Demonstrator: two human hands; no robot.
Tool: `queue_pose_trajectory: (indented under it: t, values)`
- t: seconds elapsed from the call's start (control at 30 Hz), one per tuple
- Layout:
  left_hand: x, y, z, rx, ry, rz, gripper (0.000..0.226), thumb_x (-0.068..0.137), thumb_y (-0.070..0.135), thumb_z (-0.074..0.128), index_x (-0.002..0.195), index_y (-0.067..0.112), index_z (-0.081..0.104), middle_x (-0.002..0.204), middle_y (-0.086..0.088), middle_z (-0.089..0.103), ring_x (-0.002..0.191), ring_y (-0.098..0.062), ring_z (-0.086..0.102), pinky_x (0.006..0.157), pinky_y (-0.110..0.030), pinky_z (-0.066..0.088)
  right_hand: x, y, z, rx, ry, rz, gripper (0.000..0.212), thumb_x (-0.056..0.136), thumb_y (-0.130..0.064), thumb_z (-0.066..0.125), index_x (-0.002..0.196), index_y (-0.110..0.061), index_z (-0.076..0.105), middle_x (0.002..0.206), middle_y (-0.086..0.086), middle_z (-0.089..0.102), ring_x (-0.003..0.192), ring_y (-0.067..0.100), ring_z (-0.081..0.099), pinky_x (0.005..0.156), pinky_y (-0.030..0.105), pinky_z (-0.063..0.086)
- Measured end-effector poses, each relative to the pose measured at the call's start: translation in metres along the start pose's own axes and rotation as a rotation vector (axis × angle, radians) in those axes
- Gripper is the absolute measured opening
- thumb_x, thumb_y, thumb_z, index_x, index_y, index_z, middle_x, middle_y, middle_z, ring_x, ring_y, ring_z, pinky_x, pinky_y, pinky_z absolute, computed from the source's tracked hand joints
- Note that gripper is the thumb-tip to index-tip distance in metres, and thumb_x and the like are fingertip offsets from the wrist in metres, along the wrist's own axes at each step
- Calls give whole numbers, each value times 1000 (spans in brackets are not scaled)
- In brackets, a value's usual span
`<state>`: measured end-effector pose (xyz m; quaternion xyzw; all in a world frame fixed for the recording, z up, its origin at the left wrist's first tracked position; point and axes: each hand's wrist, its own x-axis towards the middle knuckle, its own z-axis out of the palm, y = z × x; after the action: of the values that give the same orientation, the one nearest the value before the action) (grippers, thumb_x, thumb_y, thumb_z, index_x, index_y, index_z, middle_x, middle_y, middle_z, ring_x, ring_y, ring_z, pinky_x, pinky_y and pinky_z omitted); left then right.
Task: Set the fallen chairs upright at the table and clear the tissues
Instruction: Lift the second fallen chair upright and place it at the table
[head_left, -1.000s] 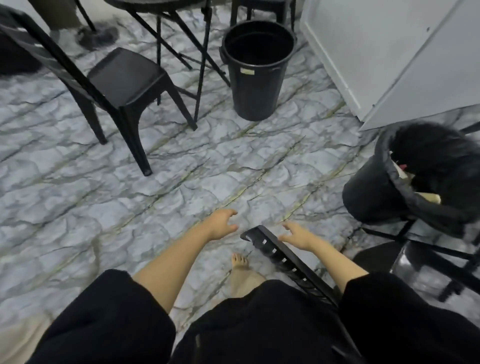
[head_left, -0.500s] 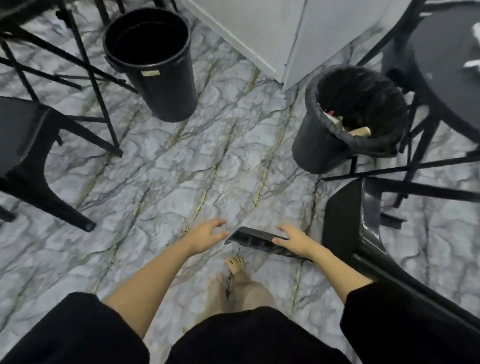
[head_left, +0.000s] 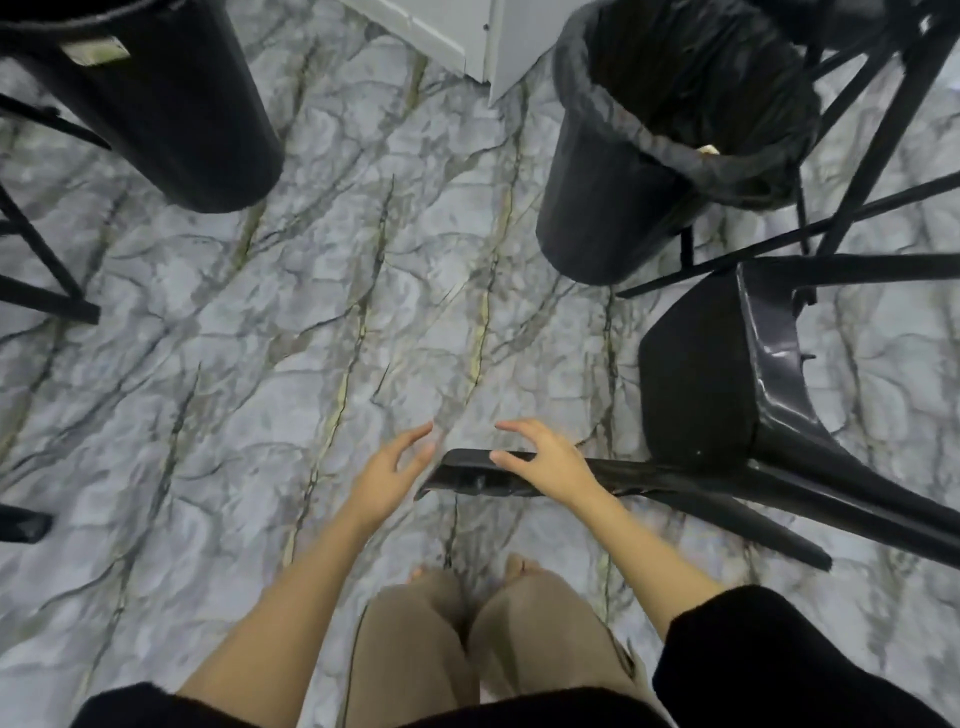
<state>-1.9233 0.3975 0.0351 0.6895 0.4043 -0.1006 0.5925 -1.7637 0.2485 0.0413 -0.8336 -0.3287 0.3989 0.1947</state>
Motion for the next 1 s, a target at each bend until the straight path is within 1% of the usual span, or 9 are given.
queue_pose_trajectory:
  t: [0.13, 0.23, 0.3, 0.4, 0.5, 0.6, 0.7, 0.9, 1.0]
  values:
    - [32, -39, 27, -79, -68, 69, 31, 87, 50, 48, 117, 44, 51, 131, 7, 52, 123, -7, 44, 96, -19, 38, 28, 17, 34, -26, -6, -75, 49, 87, -51, 55, 130, -29, 50, 140, -7, 51, 129, 14, 46, 102, 36, 41]
    - [47, -60, 45, -120, -64, 103, 19, 92, 33, 51, 106, 45, 57, 111, 16, 64, 106, 5, 57, 97, -25, 45, 34, 23, 44, -68, 60, -164, 39, 88, -49, 55, 121, -29, 60, 125, -9, 64, 114, 10, 58, 82, 26, 48]
    - [50, -67, 52, -146, -43, 117, 21, 85, 45, 52, 104, 40, 60, 101, 21, 69, 101, 6, 60, 89, -17, 48, 33, 26, 46, -83, 95, -212, 36, 88, -48, 56, 119, -30, 61, 119, -11, 68, 105, 9, 63, 69, 19, 44]
    - [49, -67, 56, -171, -12, 111, 34, 75, 55, 49, 101, 37, 61, 96, 24, 69, 95, 3, 62, 82, -14, 50, 30, 27, 52, -119, 154, -243, 37, 88, -45, 58, 119, -26, 62, 117, -7, 69, 101, 13, 65, 69, 20, 40]
    - [43, -63, 59, -186, 9, 119, 38, 74, 61, 50, 101, 37, 60, 101, 11, 68, 97, -4, 63, 85, -20, 51, 26, 25, 57, -75, 238, -236, 35, 84, -42, 65, 111, -20, 67, 107, -3, 74, 95, 14, 68, 73, 23, 46]
    - [33, -56, 61, -206, -11, 116, 32, 77, 55, 49, 99, 35, 61, 102, 3, 67, 100, -16, 64, 90, -32, 52, 19, 25, 57, -65, 289, -232, 33, 79, -43, 70, 102, -19, 71, 95, -1, 77, 86, 16, 70, 73, 30, 53]
    - [15, -45, 64, -212, -12, 132, 26, 82, 47, 52, 100, 31, 62, 100, 7, 67, 97, -8, 63, 90, -30, 52, 2, 20, 49, -71, 315, -249, 36, 76, -49, 67, 95, -19, 72, 86, 0, 78, 78, 17, 71, 67, 35, 57]
    - [-37, 21, 47, -237, 30, 173, 12, 91, 24, 55, 93, 34, 61, 97, 4, 67, 86, 9, 62, 76, -5, 47, -46, -22, 3, -17, 434, -307, 49, 71, -57, 55, 90, -16, 74, 82, -2, 78, 73, 12, 70, 63, 26, 57]
    - [-74, 59, 31, -245, 94, 231, 18, 86, 38, 57, 98, 27, 66, 100, -3, 68, 94, -5, 63, 84, -17, 51, -74, -53, -24, 25, 494, -348, 48, 70, -54, 58, 87, -12, 74, 79, 2, 78, 70, 13, 70, 65, 20, 51]
